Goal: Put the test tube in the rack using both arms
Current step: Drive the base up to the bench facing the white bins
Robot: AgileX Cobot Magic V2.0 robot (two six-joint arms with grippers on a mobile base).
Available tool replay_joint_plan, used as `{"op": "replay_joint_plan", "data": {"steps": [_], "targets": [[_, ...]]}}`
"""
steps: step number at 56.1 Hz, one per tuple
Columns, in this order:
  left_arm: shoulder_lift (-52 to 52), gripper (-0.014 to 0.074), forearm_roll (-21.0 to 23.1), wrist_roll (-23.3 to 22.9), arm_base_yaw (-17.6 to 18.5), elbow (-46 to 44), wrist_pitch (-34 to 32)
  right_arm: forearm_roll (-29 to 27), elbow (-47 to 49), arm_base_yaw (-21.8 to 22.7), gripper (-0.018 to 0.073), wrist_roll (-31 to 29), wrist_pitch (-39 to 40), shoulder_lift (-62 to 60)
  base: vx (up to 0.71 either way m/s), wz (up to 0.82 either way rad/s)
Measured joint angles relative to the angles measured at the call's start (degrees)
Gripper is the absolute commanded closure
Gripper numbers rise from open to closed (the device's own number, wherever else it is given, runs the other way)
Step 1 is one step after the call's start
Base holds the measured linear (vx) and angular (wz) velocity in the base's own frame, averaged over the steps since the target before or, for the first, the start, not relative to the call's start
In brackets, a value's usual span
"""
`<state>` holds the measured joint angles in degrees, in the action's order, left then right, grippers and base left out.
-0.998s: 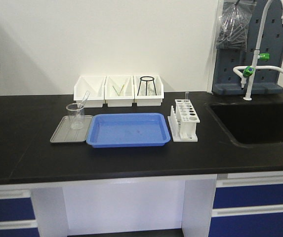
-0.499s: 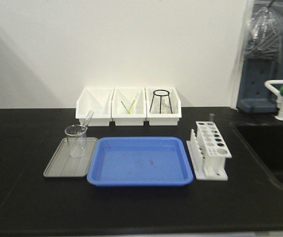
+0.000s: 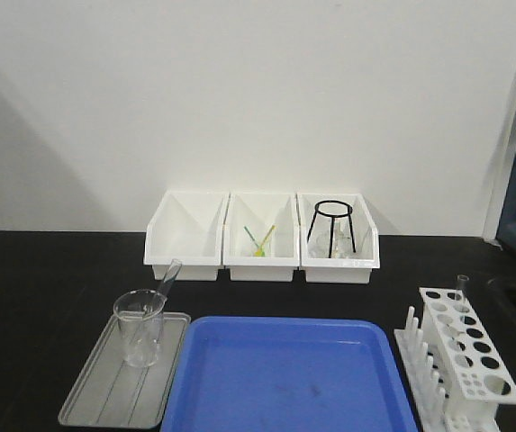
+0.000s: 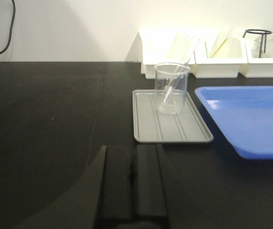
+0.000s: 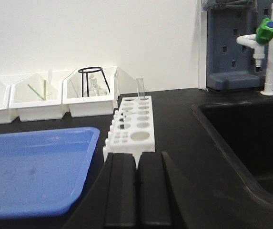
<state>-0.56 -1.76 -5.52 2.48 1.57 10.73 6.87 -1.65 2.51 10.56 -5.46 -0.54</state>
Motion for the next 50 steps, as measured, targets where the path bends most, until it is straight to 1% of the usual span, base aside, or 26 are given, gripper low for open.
{"op": "replay_joint_plan", "data": {"steps": [26, 50], "targets": [[0.0, 0.0603, 0.0, 0.0, 0.0, 0.0, 0.0, 0.0, 0.0, 0.0, 0.0570, 0.0, 0.0, 0.0, 0.34, -0.05], [0.0, 0.0603, 0.0, 0.0, 0.0, 0.0, 0.0, 0.0, 0.0, 0.0, 0.0570, 0.0, 0.0, 0.0, 0.10, -0.03]]}}
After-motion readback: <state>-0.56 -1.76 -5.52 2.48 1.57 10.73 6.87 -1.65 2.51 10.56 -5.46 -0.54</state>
